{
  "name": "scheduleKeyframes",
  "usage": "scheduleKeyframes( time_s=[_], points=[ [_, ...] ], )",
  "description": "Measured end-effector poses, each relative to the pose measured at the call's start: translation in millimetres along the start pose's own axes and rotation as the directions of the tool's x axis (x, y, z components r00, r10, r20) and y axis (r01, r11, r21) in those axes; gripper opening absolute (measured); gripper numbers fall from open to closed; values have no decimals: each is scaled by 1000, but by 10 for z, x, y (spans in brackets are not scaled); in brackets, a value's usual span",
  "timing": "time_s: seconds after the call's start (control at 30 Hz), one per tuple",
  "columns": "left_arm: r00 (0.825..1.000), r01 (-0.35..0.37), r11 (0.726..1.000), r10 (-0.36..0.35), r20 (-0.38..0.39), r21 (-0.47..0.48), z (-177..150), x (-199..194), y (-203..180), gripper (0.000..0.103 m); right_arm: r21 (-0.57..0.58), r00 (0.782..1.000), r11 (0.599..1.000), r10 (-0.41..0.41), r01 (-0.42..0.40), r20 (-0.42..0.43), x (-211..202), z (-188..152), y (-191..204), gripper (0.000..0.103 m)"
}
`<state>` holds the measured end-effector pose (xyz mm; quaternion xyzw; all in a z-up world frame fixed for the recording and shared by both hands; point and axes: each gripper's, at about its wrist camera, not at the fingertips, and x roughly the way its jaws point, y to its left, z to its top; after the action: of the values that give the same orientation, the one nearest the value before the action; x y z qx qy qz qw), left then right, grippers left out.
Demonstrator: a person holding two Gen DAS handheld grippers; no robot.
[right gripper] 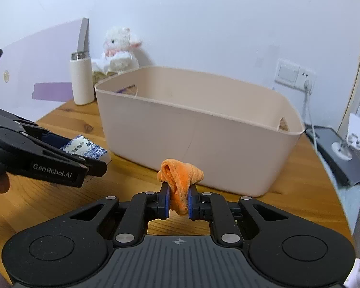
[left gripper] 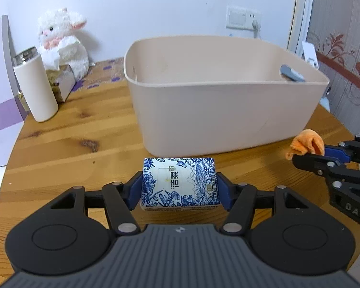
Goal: Organize objects
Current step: 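Grasp the blue-and-white patterned box with the left tool while the right grasps the orange plush, then carry both items into the basket and open both tools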
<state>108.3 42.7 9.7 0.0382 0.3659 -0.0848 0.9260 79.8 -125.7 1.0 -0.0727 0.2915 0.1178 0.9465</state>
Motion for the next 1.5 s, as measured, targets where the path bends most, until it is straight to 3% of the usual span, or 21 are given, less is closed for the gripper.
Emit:
scheduleKeyframes(
  time_s=[0.47,0.93,1.17,1.5],
  points=[
    [991,3,1000,-1,137,-18,389,-455,7,65,-18,985,1000,-22,25,169,-549,333,-107,13],
    [974,-28,1000,28,224,-2,995,-334,-34,65,21,956,995,-97,95,277,-393,928,-437,13],
    [987,-37,999,34,160,15,1286,142,-116,65,37,962,992,-125,120,242,-88,1057,-529,13],
    [998,-56,996,57,-23,65,1354,822,-293,65,37,988,994,-103,100,114,511,1015,-599,13]
  ],
)
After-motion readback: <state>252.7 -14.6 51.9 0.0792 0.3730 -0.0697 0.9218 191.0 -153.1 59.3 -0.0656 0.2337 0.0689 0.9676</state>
